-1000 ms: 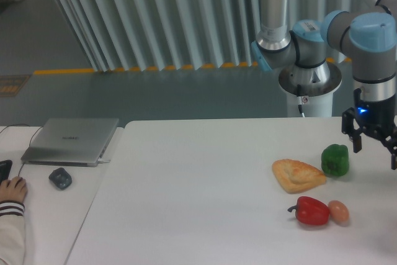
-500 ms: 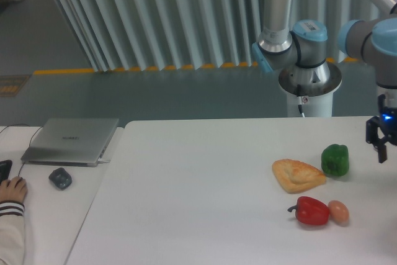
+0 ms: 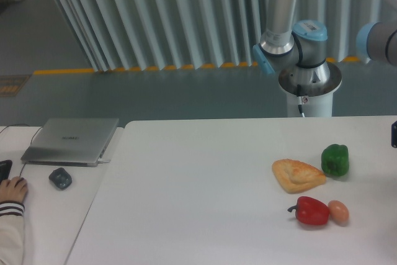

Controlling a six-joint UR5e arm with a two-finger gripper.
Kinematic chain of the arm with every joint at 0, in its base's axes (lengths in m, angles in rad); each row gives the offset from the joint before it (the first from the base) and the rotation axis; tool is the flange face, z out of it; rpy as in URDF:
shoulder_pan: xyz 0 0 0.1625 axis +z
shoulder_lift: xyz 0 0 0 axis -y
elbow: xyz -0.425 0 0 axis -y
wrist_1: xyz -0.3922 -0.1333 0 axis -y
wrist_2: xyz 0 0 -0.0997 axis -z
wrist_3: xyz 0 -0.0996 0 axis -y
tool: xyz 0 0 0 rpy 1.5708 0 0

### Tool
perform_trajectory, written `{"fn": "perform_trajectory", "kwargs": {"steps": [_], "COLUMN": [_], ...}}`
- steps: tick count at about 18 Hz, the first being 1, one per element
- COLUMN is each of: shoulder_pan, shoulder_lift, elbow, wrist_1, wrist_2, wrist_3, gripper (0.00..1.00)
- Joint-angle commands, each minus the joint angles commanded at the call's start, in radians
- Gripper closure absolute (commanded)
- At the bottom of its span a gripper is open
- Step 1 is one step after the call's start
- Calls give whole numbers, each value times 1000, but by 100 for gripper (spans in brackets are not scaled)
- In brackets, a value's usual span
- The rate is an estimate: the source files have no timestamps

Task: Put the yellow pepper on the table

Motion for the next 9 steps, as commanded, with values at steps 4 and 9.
{"fn": "perform_trajectory", "kwargs": {"steps": [4,9], "shoulder_pan": [8,25], "shoulder_lift": [-17,-61], "elbow": [18,54], "wrist_1": [27,25], "wrist_2": [17,69], "wrist_3": [-29,-25], "gripper": [0,0]}}
